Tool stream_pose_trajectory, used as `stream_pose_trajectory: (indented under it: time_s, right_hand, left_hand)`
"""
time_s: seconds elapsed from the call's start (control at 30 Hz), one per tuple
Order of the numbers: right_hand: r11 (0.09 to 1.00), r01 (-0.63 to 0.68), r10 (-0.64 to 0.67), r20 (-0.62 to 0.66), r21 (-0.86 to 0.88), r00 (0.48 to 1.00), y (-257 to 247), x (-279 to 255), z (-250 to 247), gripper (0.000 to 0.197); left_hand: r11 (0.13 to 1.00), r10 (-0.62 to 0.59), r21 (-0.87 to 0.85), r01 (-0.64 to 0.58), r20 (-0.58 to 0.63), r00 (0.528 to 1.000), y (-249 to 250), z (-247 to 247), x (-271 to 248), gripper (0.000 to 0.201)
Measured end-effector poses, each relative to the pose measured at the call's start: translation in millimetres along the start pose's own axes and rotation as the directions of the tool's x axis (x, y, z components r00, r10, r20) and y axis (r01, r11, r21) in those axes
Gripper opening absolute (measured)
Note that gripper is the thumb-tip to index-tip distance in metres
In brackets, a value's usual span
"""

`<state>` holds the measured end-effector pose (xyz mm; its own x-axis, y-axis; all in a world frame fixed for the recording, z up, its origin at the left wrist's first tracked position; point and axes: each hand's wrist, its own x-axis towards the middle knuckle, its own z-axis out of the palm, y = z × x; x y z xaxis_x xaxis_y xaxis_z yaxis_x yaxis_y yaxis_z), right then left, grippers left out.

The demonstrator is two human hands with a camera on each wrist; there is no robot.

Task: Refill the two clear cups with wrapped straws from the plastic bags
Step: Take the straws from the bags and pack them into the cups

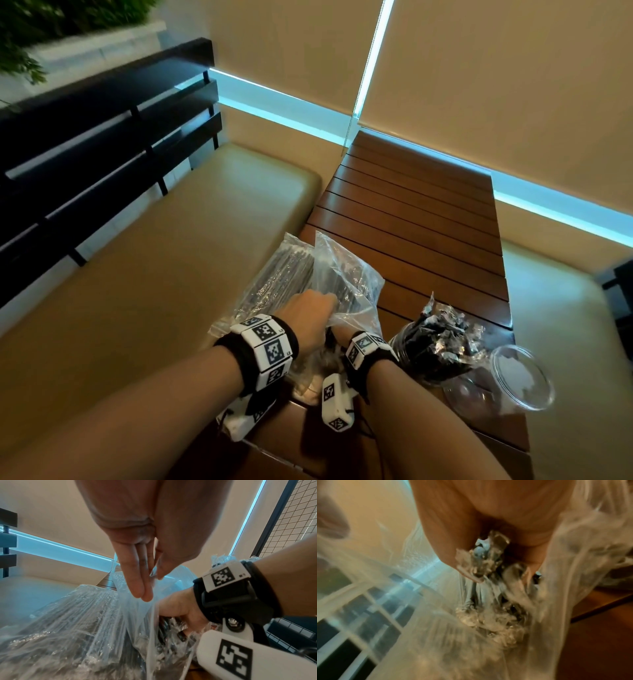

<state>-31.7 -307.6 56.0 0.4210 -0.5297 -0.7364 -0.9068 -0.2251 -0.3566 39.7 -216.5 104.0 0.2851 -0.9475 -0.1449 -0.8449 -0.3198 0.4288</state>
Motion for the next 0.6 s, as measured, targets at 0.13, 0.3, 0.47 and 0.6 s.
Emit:
stream_pose_trajectory:
  time_s: [0.13, 0.3, 0.47, 0.6]
  right_hand:
    - [0.991, 0.044, -0.039, -0.041, 0.126, 0.998, -3, 2, -15, 0.035]
    - [0.977, 0.040, -0.005, -0.163, 0.211, 0.987, -10, -7, -39, 0.019]
    - [0.962, 0.033, 0.026, -0.211, 0.271, 0.977, -5, -16, -48, 0.018]
    - [0.975, 0.084, -0.036, -0.223, 0.208, 0.974, -1, -39, -49, 0.039]
  left_hand:
    - [0.999, -0.052, -0.019, 0.050, -0.103, 0.993, -4, -2, 13, 0.025]
    - [0.991, -0.122, -0.076, 0.108, -0.206, 0.971, -4, -19, 35, 0.018]
    - [0.948, -0.269, -0.227, 0.224, -0.191, 0.944, 1, -32, 54, 0.008]
    - [0.924, -0.331, -0.267, 0.274, -0.195, 0.923, -1, -33, 73, 0.004]
